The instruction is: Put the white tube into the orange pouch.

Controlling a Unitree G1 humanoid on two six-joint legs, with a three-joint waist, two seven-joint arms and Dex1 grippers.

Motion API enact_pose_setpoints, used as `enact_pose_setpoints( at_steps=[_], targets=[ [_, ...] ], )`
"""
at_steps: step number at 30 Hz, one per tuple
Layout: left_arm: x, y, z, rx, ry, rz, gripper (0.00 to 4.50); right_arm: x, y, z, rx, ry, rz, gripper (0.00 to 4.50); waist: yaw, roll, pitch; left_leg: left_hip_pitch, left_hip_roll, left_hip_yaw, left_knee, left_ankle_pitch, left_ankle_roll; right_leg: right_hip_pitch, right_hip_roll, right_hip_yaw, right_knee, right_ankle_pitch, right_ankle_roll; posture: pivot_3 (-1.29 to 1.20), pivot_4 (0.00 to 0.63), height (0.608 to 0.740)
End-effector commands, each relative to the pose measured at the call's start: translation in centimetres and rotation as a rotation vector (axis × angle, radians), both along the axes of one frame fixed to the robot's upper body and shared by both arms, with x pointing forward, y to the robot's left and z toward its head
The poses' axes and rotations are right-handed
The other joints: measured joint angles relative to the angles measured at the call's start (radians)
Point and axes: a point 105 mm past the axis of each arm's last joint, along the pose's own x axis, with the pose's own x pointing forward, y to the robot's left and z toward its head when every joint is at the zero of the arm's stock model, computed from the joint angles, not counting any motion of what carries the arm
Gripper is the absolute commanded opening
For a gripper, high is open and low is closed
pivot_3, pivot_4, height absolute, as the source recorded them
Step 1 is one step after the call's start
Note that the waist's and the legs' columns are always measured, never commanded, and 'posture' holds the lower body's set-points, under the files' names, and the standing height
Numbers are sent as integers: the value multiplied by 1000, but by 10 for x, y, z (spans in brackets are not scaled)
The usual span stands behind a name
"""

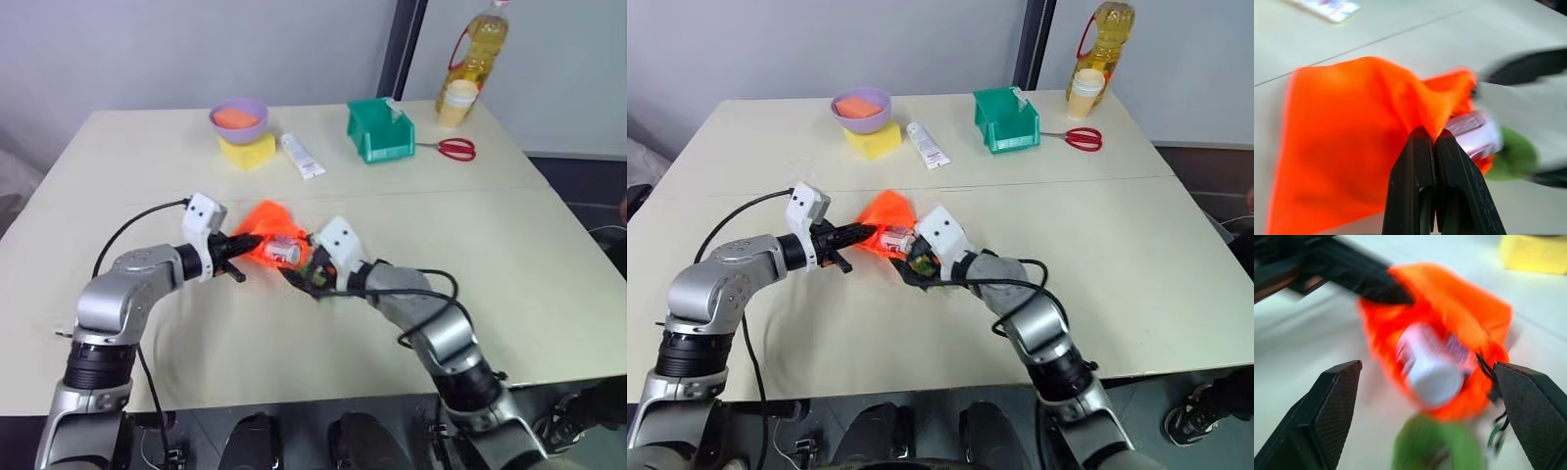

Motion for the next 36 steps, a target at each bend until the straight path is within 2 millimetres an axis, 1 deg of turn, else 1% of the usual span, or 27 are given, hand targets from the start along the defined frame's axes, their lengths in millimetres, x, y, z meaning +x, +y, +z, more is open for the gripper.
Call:
enact_pose_setpoints(
  at_steps=[1, 4, 7, 9, 14, 18, 21, 22, 25, 26, 29, 30, 31, 32, 34, 35, 36],
  targets=[
    [1, 12, 5, -33, -35, 37, 0, -10, -10, 9, 13, -14, 34, 4466, -1, 0, 0, 0, 0, 0, 0, 0, 0, 0, 0, 0, 0, 0, 0, 0, 150, 740],
    [1, 15, 3, -52, -31, 41, 0, -10, -19, -3, -27, 16, 6, 4466, 0, 0, 0, 0, 0, 0, -1, 0, 0, 0, 0, 0, 0, 0, 0, 0, 150, 740],
    [0, 11, 3, -68, -29, 23, 0, -6, -24, -16, -64, 31, -33, 4466, 0, -1, 0, 0, 0, 0, -1, 0, 0, 0, 0, 0, 0, 0, 0, 0, 150, 740],
    [-1, 2, 5, -89, -34, -4, 0, -6, -24, -22, -91, 22, -34, 4466, 1, -1, 0, 0, 0, 0, -1, 0, 0, 0, 0, 0, 0, 0, 0, 0, 150, 740],
    [-6, -21, 14, -141, -41, -68, 0, -9, -16, -28, -157, -23, 17, 4466, 2, -1, 1, 0, 0, 0, 0, 0, 0, 0, 0, 0, 0, 0, 0, 0, 150, 740],
    [-13, -35, 23, -183, -46, -123, 0, -10, -12, -33, -213, -54, 54, 4466, 0, -1, 1, 0, 0, 0, 0, 0, 0, 0, 0, 0, 0, 0, 0, 0, 150, 740],
    [-15, -39, 28, -180, -53, -138, 905, -9, -9, -34, -231, -63, 69, 4500, 0, -2, 1, 0, 0, 0, 0, 0, 0, 0, 0, 0, 0, 0, 0, 0, 150, 740],
    [-14, -40, 29, -177, -53, -137, 1458, -8, -8, -35, -234, -65, 71, 4500, 1, -2, 1, 0, 0, 0, 0, 0, 0, 0, 0, 0, 0, 0, 0, 0, 150, 740],
    [-15, -38, 32, -170, -56, -148, 2874, 1, -8, -40, -276, -59, 41, 4500, 0, -2, 1, 0, 0, 0, 0, 0, 0, 0, 0, 0, 0, 0, 0, 0, 150, 740],
    [-16, -36, 32, -168, -57, -149, 2874, 4, -9, -42, -287, -54, 26, 4500, 0, -2, 1, 0, 0, 0, 0, 0, 0, 0, 0, 0, 0, 0, 0, 0, 150, 740],
    [-15, -25, 35, -160, -65, -131, 2911, 8, -13, -45, -308, -46, 9, 3665, 1, -2, 1, 1, 0, 0, 0, 0, -1, 0, 0, 0, 0, 0, 0, 0, 150, 740],
    [-15, -21, 37, -157, -73, -122, 2911, 8, -14, -45, -312, -47, 8, 3210, 1, -2, 1, 1, 0, 0, 0, 0, -1, 0, 0, 0, 0, 0, 0, 0, 150, 740],
    [-15, -19, 38, -156, -78, -118, 2911, 8, -15, -45, -313, -48, 7, 2622, 1, -2, 1, 1, 0, 0, 0, 0, -1, 0, 0, 0, 0, 0, 0, 0, 150, 740],
    [-14, -13, 40, -159, -85, -102, 2911, 9, -16, -44, -318, -58, 4, 2139, 1, -2, 1, 1, 0, 0, 0, 0, 0, 0, 0, 0, 0, 0, 0, 0, 150, 740],
    [-11, 2, 45, -155, -112, -59, 2911, 8, -20, -41, -334, -80, 6, 1064, 1, -2, 1, 1, 0, 0, 0, 0, 0, 0, 0, 0, 0, 0, 0, 0, 150, 740],
    [-10, 8, 47, -150, -122, -38, 2911, 8, -22, -39, -340, -89, 4, 631, 1, -2, 1, 1, 0, 0, 0, 0, -1, 1, 0, 0, 0, 0, 0, 0, 150, 740],
    [-8, 18, 47, -126, -134, -8, 2911, 7, -25, -36, -346, -98, 5, 14, 1, -2, 1, 1, 0, 0, 0, 0, 0, 0, 0, 0, 0, 0, 0, 0, 150, 740]
  ],
)
